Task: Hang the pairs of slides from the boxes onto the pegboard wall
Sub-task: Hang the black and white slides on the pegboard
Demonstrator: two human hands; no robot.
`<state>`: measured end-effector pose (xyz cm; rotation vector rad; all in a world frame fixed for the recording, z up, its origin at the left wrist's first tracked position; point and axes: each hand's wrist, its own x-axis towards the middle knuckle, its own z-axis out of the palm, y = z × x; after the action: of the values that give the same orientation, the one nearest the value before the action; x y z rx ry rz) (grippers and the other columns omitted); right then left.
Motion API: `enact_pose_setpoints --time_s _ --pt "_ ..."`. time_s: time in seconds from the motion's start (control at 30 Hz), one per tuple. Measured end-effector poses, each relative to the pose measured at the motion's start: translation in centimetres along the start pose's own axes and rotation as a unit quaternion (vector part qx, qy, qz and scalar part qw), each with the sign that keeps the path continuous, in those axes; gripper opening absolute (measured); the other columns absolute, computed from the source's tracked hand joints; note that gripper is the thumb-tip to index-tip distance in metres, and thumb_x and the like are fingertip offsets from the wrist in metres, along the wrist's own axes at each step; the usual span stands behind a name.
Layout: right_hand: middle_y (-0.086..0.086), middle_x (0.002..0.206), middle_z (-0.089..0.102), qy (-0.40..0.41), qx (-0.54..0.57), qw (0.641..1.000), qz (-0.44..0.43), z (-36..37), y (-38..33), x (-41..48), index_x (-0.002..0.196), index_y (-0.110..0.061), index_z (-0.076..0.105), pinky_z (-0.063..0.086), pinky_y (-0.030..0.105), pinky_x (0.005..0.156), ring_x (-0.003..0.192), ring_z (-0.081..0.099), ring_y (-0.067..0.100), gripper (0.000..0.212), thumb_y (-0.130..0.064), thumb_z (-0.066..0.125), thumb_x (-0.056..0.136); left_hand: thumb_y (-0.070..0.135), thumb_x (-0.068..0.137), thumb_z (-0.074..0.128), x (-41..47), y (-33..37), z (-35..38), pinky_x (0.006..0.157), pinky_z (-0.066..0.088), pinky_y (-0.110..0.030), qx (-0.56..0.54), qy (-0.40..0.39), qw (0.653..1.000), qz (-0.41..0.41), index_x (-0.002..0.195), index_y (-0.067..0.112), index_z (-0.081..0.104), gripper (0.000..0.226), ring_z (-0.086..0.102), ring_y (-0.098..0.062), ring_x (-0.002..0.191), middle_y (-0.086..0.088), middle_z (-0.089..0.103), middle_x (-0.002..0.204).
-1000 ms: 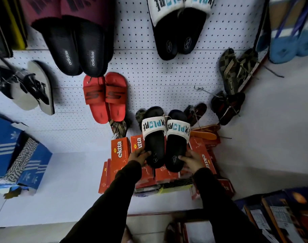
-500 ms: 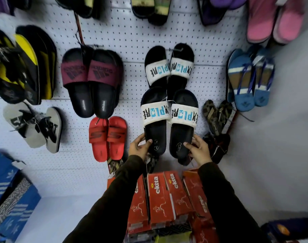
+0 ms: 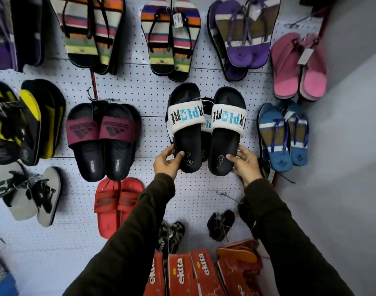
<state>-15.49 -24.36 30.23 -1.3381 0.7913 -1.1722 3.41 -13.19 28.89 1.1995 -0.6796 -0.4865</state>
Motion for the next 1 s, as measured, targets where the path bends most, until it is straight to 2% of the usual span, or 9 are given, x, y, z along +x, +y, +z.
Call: enact_pose_setpoints --time_s 0.1,0.27,0.4,0.5,0.6,0.7,0.77,0.83,1.0 --pt "0.014 0.130 0.062 -0.014 0.005 1.000 0.021 0.4 -0.5 1.5 0.139 -0.008 0.048 0.056 0.035 0.075 0.114 0.063 0.033 0.051 0.004 0.058 0.090 0.014 0.082 0.069 1.8 -0.2 0.3 0.097 0.053 -0.052 0.015 0.006 1.000 -0.003 0.129 0.007 0.058 0.048 0.066 -0.035 0.109 -0.009 0.064 0.118" --pt "0.014 0.135 0.062 -0.032 -0.021 0.997 0.065 0.5 1.9 2.8 0.138 -0.011 0.048 0.054 0.045 0.088 0.121 0.062 0.036 0.051 0.002 0.059 0.090 0.015 0.080 0.071 3.4 -2.8 0.0 0.099 0.051 -0.052 0.038 0.009 0.999 -0.028 0.122 0.007 0.062 0.044 0.064 -0.031 0.114 -0.005 0.066 0.112" --pt "0.016 0.137 0.059 -0.036 -0.009 0.997 0.062 1.2 4.0 3.0 0.139 -0.009 0.046 0.055 0.035 0.070 0.123 0.060 0.036 0.053 0.002 0.061 0.089 0.017 0.080 0.070 3.6 -5.0 0.2 0.095 0.053 -0.052 0.049 -0.006 0.998 -0.038 0.124 0.010 0.060 0.045 0.067 -0.030 0.101 -0.012 0.066 0.124" --pt "0.012 0.149 0.046 0.002 -0.057 0.998 -0.021 2.0 5.2 3.3 0.147 -0.022 0.034 0.053 0.044 0.094 0.130 0.053 0.029 0.063 -0.014 0.063 0.091 0.020 0.089 0.060 2.8 -4.5 0.9 0.105 0.047 -0.042 0.102 0.018 0.994 0.028 0.139 0.014 0.044 0.053 0.058 -0.022 0.110 -0.009 0.053 0.139" --pt "-0.005 0.163 0.015 0.034 -0.165 0.964 -0.207 2.5 4.8 3.4 0.154 -0.031 0.016 0.027 0.036 0.119 0.150 0.022 0.013 0.065 -0.034 0.049 0.098 0.031 0.097 0.044 2.5 -3.2 1.7 0.121 0.019 -0.034 0.222 0.058 0.946 0.228 0.151 0.019 0.021 0.060 0.021 -0.017 0.146 -0.004 0.023 0.158" --pt "-0.005 0.167 0.004 0.009 -0.336 0.874 -0.351 2.9 3.9 4.0 0.157 -0.026 0.013 0.017 0.034 0.124 0.155 0.005 0.013 0.060 -0.036 0.037 0.102 0.032 0.099 0.036 2.7 -1.6 2.5 0.124 0.009 -0.032 0.349 0.008 0.868 0.354 0.152 0.024 0.019 0.057 0.001 -0.017 0.152 0.001 0.008 0.164" --pt "-0.007 0.167 -0.001 -0.026 -0.406 0.837 -0.365 3.5 4.0 5.3 0.157 -0.029 0.012 0.016 0.036 0.124 0.156 -0.004 0.016 0.060 -0.039 0.035 0.102 0.036 0.098 0.033 3.9 -1.5 3.3 0.125 0.006 -0.038 0.423 -0.028 0.824 0.377 0.153 0.026 0.019 0.057 -0.004 -0.021 0.152 0.001 0.004 0.164" --pt "-0.010 0.167 -0.007 -0.046 -0.431 0.832 -0.345 3.9 4.3 6.5 0.157 -0.032 0.006 0.020 0.040 0.124 0.155 -0.009 0.016 0.062 -0.042 0.033 0.102 0.041 0.097 0.030 5.3 -1.9 3.8 0.125 0.008 -0.044 0.486 -0.043 0.794 0.364 0.153 0.026 0.018 0.059 -0.007 -0.024 0.152 0.000 0.002 0.165" --pt "-0.011 0.165 -0.014 -0.064 -0.475 0.819 -0.317 4.3 4.4 8.2 0.157 -0.031 0.001 0.022 0.043 0.124 0.155 -0.011 0.019 0.065 -0.046 0.030 0.101 0.047 0.095 0.028 8.2 -2.1 3.5 0.125 0.012 -0.043 0.532 -0.066 0.784 0.313 0.154 0.028 0.011 0.064 -0.009 -0.026 0.151 -0.001 -0.004 0.165"
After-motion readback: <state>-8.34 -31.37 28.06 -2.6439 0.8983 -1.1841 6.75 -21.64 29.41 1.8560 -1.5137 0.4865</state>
